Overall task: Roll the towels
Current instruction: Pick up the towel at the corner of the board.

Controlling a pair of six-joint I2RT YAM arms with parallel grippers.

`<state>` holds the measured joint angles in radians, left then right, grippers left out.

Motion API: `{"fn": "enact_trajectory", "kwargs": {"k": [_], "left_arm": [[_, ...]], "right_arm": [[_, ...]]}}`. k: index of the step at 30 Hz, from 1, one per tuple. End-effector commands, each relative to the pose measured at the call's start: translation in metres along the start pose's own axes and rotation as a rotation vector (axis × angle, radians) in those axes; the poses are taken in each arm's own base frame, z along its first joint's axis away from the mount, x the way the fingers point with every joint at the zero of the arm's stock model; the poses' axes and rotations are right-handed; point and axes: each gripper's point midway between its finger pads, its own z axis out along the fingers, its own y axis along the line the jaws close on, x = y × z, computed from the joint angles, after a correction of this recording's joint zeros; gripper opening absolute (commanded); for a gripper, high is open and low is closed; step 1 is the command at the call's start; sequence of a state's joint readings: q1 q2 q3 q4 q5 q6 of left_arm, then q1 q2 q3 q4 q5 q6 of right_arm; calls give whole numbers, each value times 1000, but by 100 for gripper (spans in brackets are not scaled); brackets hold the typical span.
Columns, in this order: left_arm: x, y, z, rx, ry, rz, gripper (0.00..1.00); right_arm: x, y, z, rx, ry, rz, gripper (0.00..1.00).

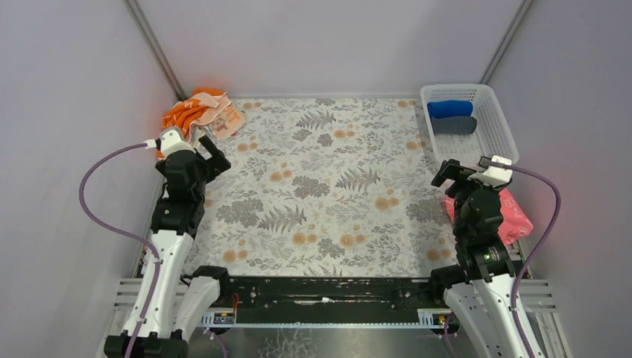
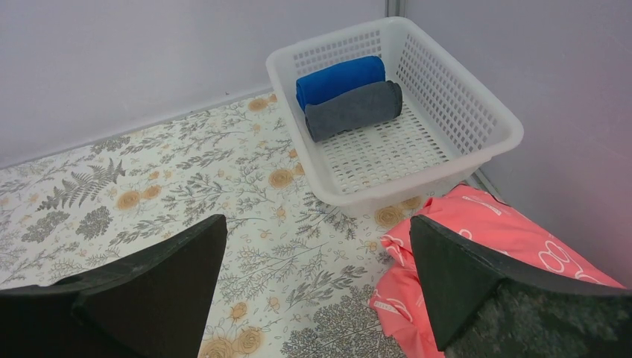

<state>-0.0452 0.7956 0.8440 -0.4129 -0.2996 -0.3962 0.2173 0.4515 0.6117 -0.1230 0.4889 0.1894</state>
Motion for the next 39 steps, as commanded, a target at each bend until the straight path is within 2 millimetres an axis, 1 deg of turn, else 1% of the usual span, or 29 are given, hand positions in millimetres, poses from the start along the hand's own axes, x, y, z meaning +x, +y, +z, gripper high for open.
{"fn": "enact_trajectory", "kwargs": {"k": [1,5,8,10,12,15,18,19,20,21,22,24,27,30,34,39], "left_arm": [[-9,-6,6,22,-38,-27,100],[-3,-10,14,35,4,8,100],[-2,-7,22,-10,33,18,100],[-2,-8,28,-27,55,18,100],[-5,-11,36,-41,65,13,100],[-13,-11,57,-104,68,14,100],[-18,-12,87,-151,79,32,100],[-11,-8,104,-180,105,37,100],[-14,-5,113,-195,107,23,100],[-6,1,130,-222,139,9,100],[-3,7,144,-237,153,-10,100],[-2,18,170,-260,165,-48,100],[-5,37,205,-289,162,-100,100],[-9,55,233,-314,147,-131,100],[-24,77,264,-341,75,-170,100],[-45,102,303,-355,-26,-282,100]], "right_arm": [[-15,-2,-1,16,-57,16,99],[-17,-2,-2,14,-66,22,99],[-16,-1,-3,7,-66,29,99],[-16,2,-4,-7,-65,33,99],[-17,3,-4,-16,-69,34,99],[-18,6,-7,-36,-74,38,99],[-19,10,-9,-59,-80,39,99],[-18,16,-10,-94,-74,34,99],[-18,18,-10,-108,-73,33,99],[-18,20,-11,-118,-70,34,99],[-17,21,-11,-124,-68,33,99],[-17,23,-12,-134,-67,34,99],[-16,24,-13,-143,-66,31,99],[-15,26,-11,-151,-59,24,99],[-10,29,-8,-155,-39,6,99],[0,33,-1,-160,5,-32,99]]}}
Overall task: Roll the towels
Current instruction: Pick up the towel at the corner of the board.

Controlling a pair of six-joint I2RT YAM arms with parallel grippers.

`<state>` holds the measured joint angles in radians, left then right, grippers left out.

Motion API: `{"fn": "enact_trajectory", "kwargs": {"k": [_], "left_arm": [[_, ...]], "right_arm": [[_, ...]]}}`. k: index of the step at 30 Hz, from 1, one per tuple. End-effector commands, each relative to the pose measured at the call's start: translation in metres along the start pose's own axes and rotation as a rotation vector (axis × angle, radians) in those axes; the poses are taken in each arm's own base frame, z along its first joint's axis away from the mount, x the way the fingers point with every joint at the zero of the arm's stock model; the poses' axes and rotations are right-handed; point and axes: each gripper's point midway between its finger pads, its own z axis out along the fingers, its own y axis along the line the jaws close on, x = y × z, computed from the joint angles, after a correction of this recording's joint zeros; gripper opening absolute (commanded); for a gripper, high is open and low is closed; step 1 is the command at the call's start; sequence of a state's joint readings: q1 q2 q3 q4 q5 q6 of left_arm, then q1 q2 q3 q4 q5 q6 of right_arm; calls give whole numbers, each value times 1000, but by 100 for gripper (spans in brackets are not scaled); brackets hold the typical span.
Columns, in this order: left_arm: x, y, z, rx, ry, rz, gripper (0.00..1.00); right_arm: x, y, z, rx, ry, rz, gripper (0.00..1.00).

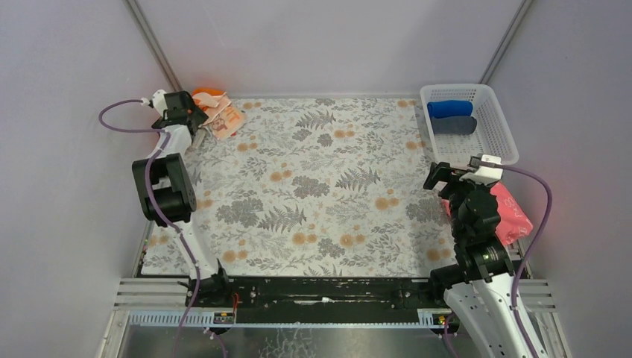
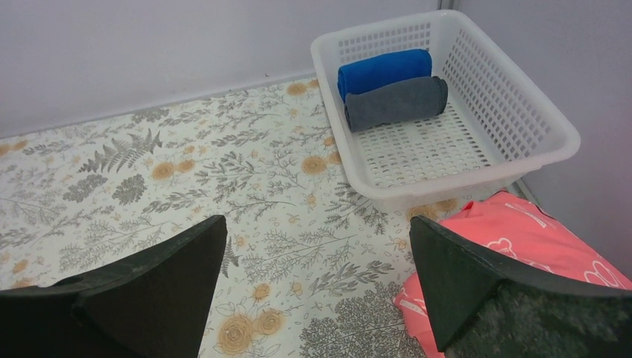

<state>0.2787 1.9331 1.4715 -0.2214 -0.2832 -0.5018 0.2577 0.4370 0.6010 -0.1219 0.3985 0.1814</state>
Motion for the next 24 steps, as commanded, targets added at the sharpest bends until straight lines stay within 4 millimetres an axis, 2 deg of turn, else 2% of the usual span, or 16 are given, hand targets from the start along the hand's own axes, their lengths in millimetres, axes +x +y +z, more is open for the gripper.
{"fn": "enact_trajectory", "kwargs": {"k": [1,4,7,11,17,20,23,24], "left_arm": [[-62,-17,27,77,-182,-167,100],[-73,-19,48,77,-198,-217,100],[-71,-20,70,69,-183,-245,99],[-57,-20,97,65,-153,-278,97],[-36,-24,123,93,-115,-334,90],[-27,-26,132,119,-92,-346,73],[-31,-28,131,147,-91,-350,39],[-37,-28,127,155,-105,-348,33]], "right_arm": [[-3,9,7,-31,1,-31,99],[3,9,10,-28,29,-52,99],[7,9,12,-24,49,-67,99],[12,8,15,-17,75,-85,99],[17,9,18,-17,100,-100,99],[20,9,18,-18,110,-107,99],[21,10,19,-20,115,-108,99],[21,10,19,-21,116,-108,99]]}}
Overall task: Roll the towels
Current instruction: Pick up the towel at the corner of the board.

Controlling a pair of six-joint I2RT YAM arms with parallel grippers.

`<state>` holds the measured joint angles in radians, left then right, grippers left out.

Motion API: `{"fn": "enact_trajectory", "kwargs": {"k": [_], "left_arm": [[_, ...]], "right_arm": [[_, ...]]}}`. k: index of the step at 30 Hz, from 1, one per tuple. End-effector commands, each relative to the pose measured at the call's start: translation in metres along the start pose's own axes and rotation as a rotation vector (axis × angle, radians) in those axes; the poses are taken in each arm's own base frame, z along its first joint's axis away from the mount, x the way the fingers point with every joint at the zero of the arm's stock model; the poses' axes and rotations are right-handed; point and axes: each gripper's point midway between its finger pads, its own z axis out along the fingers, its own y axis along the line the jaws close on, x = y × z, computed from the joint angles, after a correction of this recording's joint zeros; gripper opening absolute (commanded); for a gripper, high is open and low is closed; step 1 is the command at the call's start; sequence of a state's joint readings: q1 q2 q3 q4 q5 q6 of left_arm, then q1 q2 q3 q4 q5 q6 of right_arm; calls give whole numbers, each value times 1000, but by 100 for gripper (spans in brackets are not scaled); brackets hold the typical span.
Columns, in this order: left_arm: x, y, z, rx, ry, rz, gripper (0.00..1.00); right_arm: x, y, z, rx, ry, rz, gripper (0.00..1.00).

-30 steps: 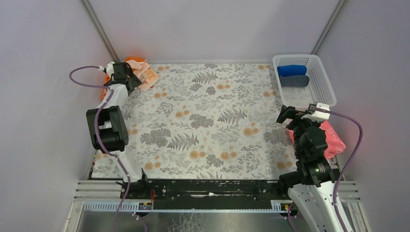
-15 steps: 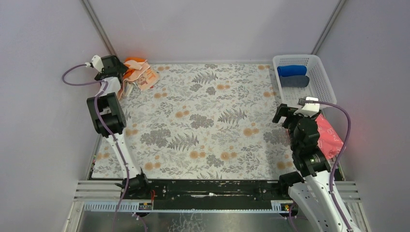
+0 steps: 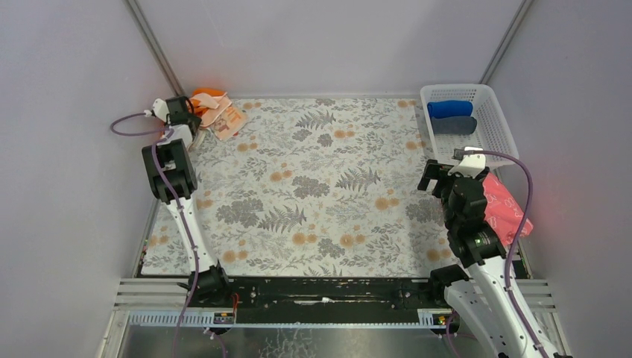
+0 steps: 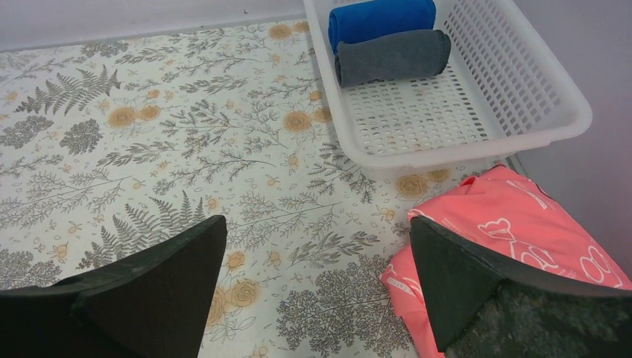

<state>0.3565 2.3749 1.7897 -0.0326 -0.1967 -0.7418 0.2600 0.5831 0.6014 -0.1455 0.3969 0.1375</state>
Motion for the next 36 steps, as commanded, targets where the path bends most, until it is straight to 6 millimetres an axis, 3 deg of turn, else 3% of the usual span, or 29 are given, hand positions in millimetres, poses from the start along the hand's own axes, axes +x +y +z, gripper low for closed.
{"fn": "enact_trajectory", "kwargs": {"k": [1,4,8,10,13,15,28,33,36], "left_arm": [[-40,-33,-10,132,-83,-40,27],[-68,-50,-39,186,-163,-22,13],[-115,-73,-90,243,-278,-9,9],[-123,-77,-104,259,-290,-45,10],[-117,-78,-109,274,-265,-41,9],[-110,-80,-113,299,-258,-51,15],[-51,-55,-102,334,-110,-185,30],[-52,-52,-114,345,-131,-158,27],[-57,-52,-126,357,-152,-151,35]], "right_arm": [[-19,7,-2,-39,-41,-2,99],[-18,9,-2,-47,-39,-2,99],[-20,11,-3,-60,-42,6,99],[-20,13,-4,-68,-44,10,99],[-21,15,-5,-81,-46,16,100],[-21,16,-6,-90,-44,21,99],[-20,22,-6,-121,-35,32,99],[-19,25,-5,-132,-30,33,99],[-18,27,-5,-141,-25,36,99]]}}
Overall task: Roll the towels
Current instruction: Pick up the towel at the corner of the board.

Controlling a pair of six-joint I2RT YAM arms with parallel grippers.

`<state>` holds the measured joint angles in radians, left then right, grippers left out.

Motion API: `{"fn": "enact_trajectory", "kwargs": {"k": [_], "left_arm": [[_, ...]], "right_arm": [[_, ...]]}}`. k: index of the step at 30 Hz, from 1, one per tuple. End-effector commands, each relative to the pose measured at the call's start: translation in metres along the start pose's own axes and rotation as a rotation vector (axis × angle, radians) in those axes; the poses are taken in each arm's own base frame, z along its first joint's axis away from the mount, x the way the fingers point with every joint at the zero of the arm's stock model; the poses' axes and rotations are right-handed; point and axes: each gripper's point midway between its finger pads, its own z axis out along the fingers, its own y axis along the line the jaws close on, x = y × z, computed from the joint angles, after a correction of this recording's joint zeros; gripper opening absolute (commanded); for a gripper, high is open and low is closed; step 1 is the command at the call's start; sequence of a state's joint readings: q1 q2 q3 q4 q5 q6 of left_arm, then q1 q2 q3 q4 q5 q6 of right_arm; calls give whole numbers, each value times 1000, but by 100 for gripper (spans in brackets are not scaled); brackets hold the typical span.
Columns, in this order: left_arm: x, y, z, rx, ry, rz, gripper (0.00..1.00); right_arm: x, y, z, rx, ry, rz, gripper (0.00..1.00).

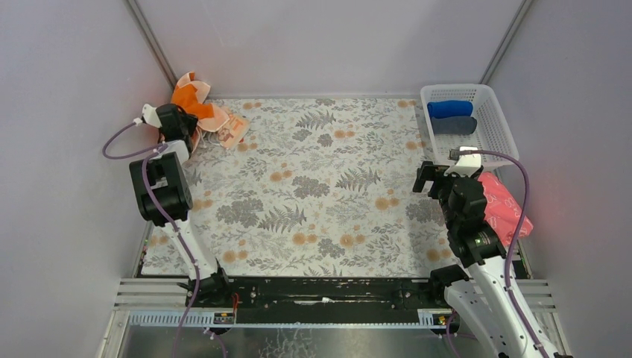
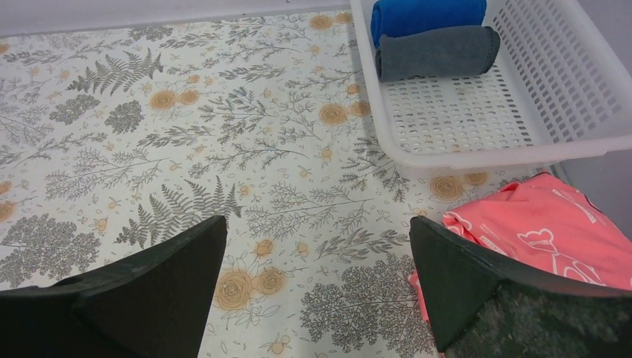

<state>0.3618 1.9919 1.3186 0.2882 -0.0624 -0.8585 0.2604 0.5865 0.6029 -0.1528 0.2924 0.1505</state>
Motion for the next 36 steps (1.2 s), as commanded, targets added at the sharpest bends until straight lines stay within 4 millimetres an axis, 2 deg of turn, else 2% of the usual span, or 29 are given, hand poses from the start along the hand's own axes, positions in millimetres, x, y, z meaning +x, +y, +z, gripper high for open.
{"fn": "enact_trajectory", "kwargs": {"k": [1,6,12,16,20,25,26,36], "left_arm": [[-30,-30,-21,110,-95,9,35],[-31,-36,-40,142,-102,26,39],[-16,-42,-65,151,-99,146,37],[6,-36,-65,30,-100,394,52],[31,-37,-57,-104,-103,673,62],[52,-52,-41,-211,-104,914,68],[56,-48,-34,-249,-102,957,69],[58,-35,14,-418,-161,1088,71]], "right_arm": [[-22,10,-3,-42,-47,25,99],[-21,11,-3,-47,-44,25,99],[-22,12,-3,-56,-45,30,99],[-21,14,-2,-64,-39,31,99],[-20,13,-2,-56,-36,27,100],[-18,12,0,-48,-26,20,99],[-18,11,0,-46,-23,18,99],[-12,9,4,-31,2,-4,100]]}}
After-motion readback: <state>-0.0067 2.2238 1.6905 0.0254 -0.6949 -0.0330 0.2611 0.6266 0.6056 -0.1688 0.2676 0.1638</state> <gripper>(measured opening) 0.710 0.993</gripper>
